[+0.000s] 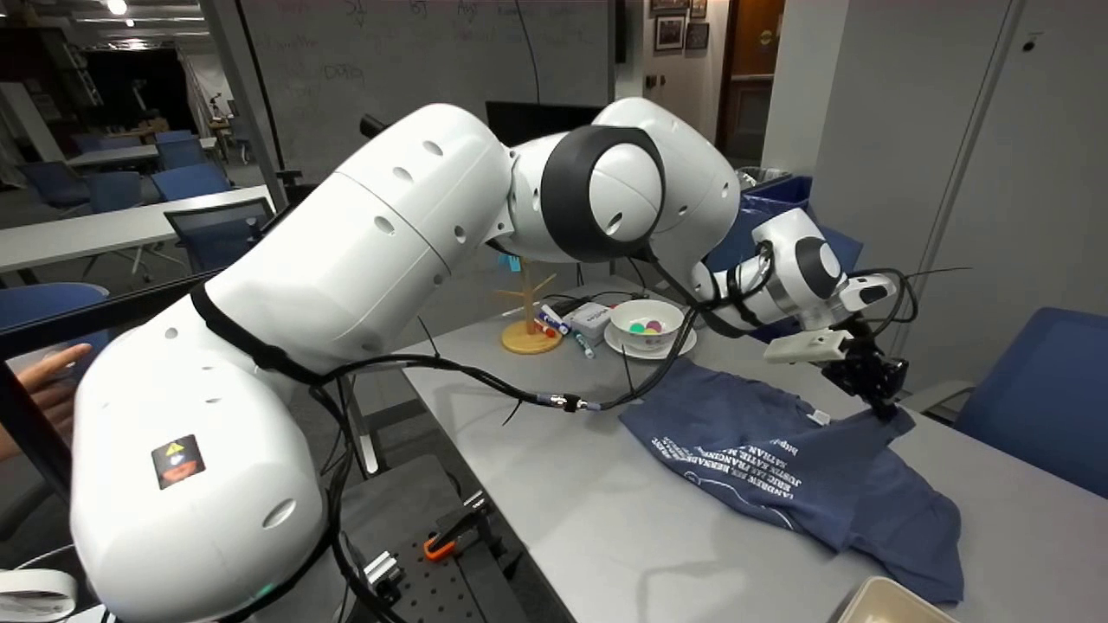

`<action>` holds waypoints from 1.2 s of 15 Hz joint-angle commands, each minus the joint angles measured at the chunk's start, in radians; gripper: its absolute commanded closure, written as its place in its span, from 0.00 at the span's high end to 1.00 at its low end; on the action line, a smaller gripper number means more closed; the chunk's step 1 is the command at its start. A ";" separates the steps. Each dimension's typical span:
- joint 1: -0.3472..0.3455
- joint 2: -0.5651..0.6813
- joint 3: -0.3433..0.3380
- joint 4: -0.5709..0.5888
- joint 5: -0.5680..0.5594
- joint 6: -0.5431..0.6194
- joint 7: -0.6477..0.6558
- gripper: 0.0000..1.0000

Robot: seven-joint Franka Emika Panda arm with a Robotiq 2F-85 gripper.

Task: Fold the blue shirt

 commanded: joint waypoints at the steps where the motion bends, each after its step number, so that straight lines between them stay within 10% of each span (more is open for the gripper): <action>1: 0.003 0.017 -0.010 0.047 0.050 -0.059 -0.027 0.42; 9: -0.060 -0.078 0.153 -0.082 0.213 -0.058 -0.319 1.00; 18: -0.213 0.008 0.332 -0.008 0.417 -0.223 -0.772 1.00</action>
